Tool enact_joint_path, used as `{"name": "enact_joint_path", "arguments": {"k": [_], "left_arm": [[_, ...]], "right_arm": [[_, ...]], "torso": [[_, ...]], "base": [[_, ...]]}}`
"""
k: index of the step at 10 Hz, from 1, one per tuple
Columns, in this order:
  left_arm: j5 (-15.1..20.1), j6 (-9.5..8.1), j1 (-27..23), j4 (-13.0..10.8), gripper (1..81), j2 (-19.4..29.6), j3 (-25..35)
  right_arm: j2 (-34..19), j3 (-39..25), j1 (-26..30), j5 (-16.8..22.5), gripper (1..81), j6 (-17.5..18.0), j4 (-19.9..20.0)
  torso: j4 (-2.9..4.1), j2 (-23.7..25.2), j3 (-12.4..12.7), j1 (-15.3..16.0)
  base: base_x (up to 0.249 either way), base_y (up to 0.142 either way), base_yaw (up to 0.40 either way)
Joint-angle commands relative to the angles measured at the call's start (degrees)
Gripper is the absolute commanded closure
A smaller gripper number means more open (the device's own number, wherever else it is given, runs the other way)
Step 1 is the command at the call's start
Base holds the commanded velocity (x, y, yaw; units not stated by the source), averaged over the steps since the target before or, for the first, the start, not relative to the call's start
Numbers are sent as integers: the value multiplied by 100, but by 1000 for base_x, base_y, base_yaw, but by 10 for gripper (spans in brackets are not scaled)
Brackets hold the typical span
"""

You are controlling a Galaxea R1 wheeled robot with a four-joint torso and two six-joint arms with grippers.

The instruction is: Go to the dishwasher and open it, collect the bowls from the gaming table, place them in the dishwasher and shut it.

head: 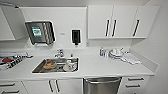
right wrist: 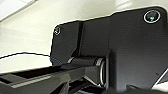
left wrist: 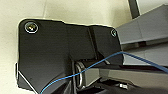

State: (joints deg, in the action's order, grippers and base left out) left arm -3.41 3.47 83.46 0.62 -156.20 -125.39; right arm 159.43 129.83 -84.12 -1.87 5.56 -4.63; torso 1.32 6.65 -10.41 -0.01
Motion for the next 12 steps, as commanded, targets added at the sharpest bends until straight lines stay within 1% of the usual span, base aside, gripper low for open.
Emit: {"name": "enact_joint_path", "arguments": {"k": [1,3,7,8,9,10,11,12], "left_arm": [[306,57,-273,0,10,97,76],[306,57,-273,8,10,88,76],[306,48,-272,17,10,88,50],[306,39,-273,35,10,159,111],[306,39,-264,35,10,273,225],[289,48,-255,26,10,563,559],[122,57,-229,-18,10,800,849],[-247,57,-194,-36,10,1187,1324]], "right_arm": [[-66,-64,294,283,10,-20,41],[-58,-55,294,283,10,-20,41],[-14,24,294,283,10,-20,50],[-22,-3,294,283,10,-20,68],[-31,-20,285,283,10,-20,76],[-75,-64,285,283,10,7,94],[-197,-229,311,283,10,33,103],[-435,-565,329,283,10,42,112]], "torso": [[0,0,0,1],[0,0,0,1],[0,-5,-2,1],[0,-5,-2,1],[0,-5,-2,1],[0,-5,-2,1],[0,-5,-2,1],[0,-5,-2,1]], "base": [[126,0,0],[87,0,0],[0,0,0],[0,0,0],[0,0,0],[0,0,0],[0,0,0],[0,0,0]]}}
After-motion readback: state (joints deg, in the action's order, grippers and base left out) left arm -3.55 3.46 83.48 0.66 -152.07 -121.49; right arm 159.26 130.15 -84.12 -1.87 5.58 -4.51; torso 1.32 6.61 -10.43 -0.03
